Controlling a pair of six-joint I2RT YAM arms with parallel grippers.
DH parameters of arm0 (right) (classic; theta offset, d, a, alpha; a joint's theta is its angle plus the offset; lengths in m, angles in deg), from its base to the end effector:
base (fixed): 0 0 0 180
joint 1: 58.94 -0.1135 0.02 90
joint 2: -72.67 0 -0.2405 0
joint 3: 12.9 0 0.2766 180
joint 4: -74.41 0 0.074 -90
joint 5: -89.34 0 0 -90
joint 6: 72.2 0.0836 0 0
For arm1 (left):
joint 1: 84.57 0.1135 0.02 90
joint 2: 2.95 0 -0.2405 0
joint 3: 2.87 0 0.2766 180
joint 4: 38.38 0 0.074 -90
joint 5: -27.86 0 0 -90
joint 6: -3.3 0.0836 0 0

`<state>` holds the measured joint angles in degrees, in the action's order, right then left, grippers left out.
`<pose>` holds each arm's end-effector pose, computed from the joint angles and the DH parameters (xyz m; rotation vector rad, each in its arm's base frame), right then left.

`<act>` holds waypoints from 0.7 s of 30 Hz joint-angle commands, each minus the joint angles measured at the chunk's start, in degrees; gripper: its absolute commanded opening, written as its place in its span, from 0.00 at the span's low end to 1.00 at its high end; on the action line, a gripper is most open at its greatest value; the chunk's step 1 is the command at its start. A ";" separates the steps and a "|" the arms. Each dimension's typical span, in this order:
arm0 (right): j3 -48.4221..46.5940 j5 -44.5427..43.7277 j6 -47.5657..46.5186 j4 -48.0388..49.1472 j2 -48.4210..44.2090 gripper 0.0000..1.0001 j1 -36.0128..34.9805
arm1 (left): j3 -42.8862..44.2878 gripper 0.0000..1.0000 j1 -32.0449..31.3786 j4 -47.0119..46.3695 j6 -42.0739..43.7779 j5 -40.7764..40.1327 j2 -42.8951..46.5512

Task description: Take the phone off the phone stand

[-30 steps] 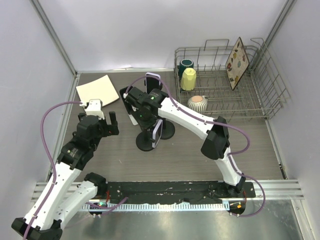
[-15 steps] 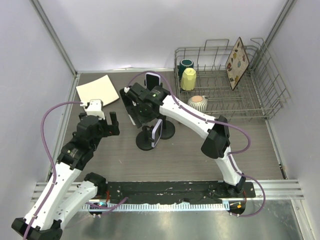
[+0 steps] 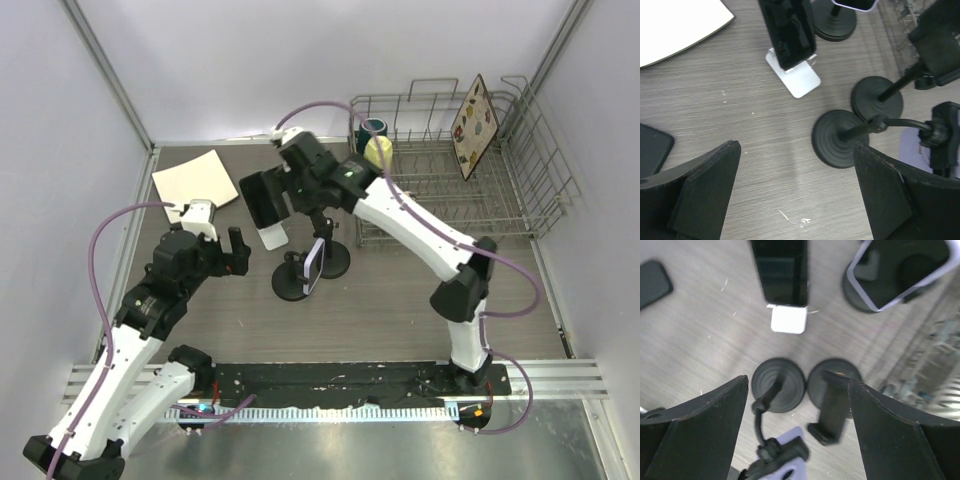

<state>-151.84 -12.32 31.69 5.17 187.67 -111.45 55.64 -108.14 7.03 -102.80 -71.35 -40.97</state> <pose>0.3080 0.3738 0.3329 -0.6877 2.2628 0.3301 0.2176 -0.0803 0.2925 0.0278 2.0108 -0.2826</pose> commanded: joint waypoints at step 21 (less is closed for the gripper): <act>75.06 -16.12 -2.46 56.25 -59.25 1.00 10.24 | 27.31 1.00 -27.48 6.74 -2.37 -2.72 -29.90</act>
<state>-83.14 -28.54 30.49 47.94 134.32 -101.37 78.39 -132.10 10.46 -107.83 -67.09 -66.28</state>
